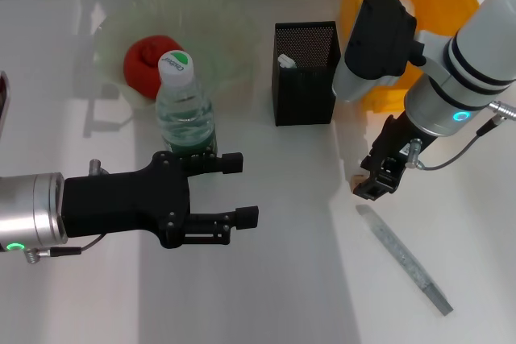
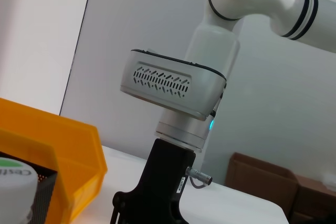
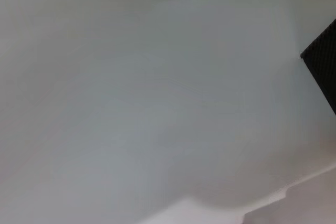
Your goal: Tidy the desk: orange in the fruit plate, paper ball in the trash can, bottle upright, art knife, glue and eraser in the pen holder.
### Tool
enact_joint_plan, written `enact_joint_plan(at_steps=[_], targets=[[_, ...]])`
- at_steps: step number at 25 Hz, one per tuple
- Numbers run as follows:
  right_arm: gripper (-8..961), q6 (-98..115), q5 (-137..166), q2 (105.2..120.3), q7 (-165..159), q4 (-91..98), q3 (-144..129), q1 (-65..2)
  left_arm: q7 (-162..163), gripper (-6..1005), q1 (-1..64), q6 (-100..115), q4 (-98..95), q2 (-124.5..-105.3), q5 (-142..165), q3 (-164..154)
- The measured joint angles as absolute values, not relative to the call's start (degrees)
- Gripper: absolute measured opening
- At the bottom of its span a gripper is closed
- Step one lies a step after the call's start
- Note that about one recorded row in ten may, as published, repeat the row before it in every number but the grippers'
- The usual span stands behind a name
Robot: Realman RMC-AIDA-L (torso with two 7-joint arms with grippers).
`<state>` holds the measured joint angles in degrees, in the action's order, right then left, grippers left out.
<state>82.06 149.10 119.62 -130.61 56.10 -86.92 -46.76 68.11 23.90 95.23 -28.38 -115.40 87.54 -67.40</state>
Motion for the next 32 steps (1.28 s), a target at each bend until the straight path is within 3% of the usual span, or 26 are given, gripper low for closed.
enact_joint_plan(at_steps=[16,25,32], targets=[[287,82.3,149.0,119.62,-130.6,56.4,-86.8,-46.5,68.1,827,23.9,95.2,-28.4,-115.4,87.5,-67.3],[257,94.0,147.0,119.34,-132.1,82.3,-76.7,-40.4,67.8,827,23.6,95.6,-28.5,-115.4,87.5,-67.0],[267,95.1,144.9,119.03,-135.9,88.3,-65.5,-46.2,67.8,827,23.8,95.6,-28.9,-115.44,87.5,-67.1]])
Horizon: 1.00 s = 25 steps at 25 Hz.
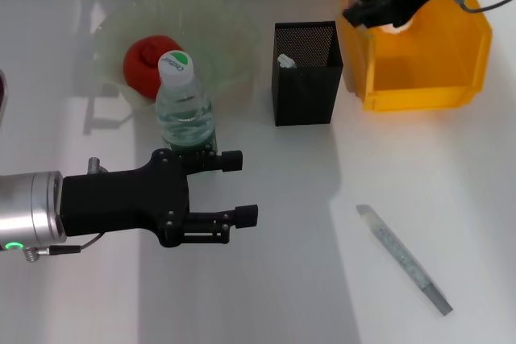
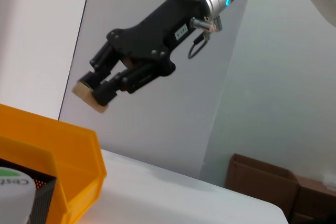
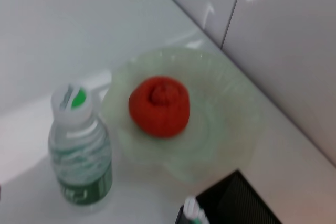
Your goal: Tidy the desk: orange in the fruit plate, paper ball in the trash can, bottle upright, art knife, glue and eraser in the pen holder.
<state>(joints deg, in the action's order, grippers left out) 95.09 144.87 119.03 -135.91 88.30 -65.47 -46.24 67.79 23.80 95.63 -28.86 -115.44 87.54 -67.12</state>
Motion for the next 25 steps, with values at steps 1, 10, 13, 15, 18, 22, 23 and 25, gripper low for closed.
enact_joint_plan(at_steps=[1,10,13,15,18,22,23,25], targets=[[269,94.5,144.9,118.96,-135.9,85.8,-64.9,-47.6,67.8,827,23.8,95.6,-28.9,-115.44,87.5,-67.1],[300,83.0,145.0,118.33,-133.2,64.3,-64.3,-54.2,67.8,827,23.7,95.8,-28.9,-115.53,87.5,-67.0],[358,82.0,144.9,118.34,-132.9,64.0,-64.3,-54.2,68.0,827,23.5,96.0,-28.8,-115.37,87.5,-67.0],[397,81.9,144.8,118.49,-132.9,64.3,-64.3,-54.1,67.9,827,23.5,96.0,-28.7,-115.34,87.5,-67.0],[456,82.6,144.8,118.81,-132.9,66.3,-64.2,-53.2,67.8,827,23.5,96.0,-28.6,-115.32,87.5,-67.0],[517,88.4,143.9,118.95,-133.4,74.7,-64.1,-49.4,67.8,827,23.5,96.0,-28.4,-115.19,87.5,-67.0],[529,91.0,143.5,118.96,-133.9,77.7,-64.2,-48.1,67.8,827,23.4,96.0,-28.4,-115.18,87.5,-67.0],[551,96.0,143.3,118.98,-135.2,82.0,-64.4,-46.3,68.1,827,23.3,96.0,-28.5,-115.14,87.5,-67.0]])
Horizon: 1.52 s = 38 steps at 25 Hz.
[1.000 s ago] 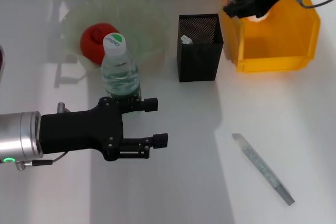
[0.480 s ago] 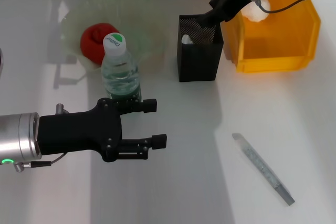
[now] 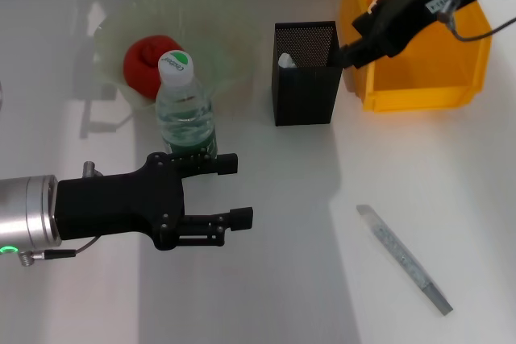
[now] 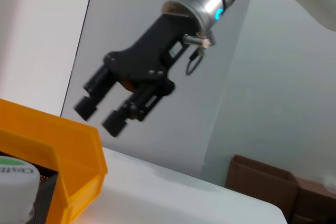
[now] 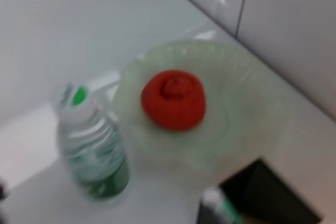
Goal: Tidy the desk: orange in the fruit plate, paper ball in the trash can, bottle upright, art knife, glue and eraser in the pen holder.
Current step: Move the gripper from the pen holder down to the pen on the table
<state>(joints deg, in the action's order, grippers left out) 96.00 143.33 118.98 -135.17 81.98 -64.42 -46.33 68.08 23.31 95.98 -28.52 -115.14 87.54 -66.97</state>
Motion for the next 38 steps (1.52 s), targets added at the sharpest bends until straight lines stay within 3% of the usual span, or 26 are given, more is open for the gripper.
enact_joint_plan(at_steps=[6,16,30,38], targets=[[548,106.7,143.5,119.19,-142.9,84.5,-69.3,-42.3,68.2,827,23.3,96.0,-28.8,-115.13,87.5,-67.0],[545,104.1,144.9,119.58,-155.0,82.2,-87.9,-37.8,68.0,827,23.8,95.6,-28.8,-115.13,87.5,-67.0],[535,95.7,149.6,119.62,-160.8,78.2,-93.0,-35.7,66.9,827,22.9,95.3,-28.4,-114.62,87.5,-66.9],[482,93.5,149.4,119.62,-161.0,77.6,-94.4,-35.5,66.9,827,22.8,95.2,-28.4,-114.67,87.5,-66.9]])
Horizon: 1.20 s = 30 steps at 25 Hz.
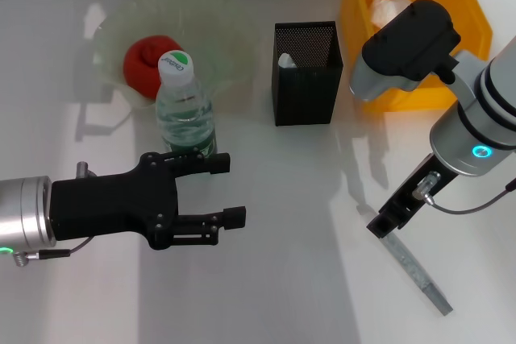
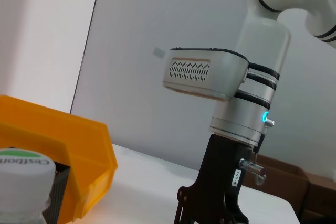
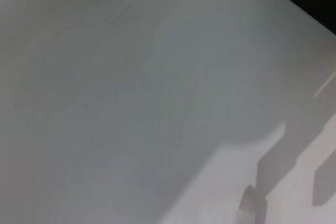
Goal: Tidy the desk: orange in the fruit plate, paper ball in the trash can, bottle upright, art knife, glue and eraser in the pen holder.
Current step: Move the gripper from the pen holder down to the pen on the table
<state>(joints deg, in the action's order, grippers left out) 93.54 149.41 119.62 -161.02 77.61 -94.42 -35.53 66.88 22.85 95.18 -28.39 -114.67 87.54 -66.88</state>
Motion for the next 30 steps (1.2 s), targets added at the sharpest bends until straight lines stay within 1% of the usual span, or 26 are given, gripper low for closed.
enact_joint_plan(at_steps=[7,22,27,30], targets=[[435,91.5,149.3,119.62,-161.6,75.4,-96.8,-35.9,66.9,827,23.0,95.0,-28.4,-114.8,87.5,-66.9],[382,89.3,149.1,119.71,-161.6,73.2,-98.0,-36.2,66.9,827,23.0,94.9,-28.4,-114.92,87.5,-66.9],[319,88.9,149.1,119.71,-161.8,72.8,-98.7,-36.3,66.8,827,22.9,94.9,-28.4,-114.91,87.5,-66.9],[303,88.8,149.1,119.71,-161.8,72.9,-98.9,-36.3,66.8,827,22.9,94.9,-28.4,-114.94,87.5,-66.9]])
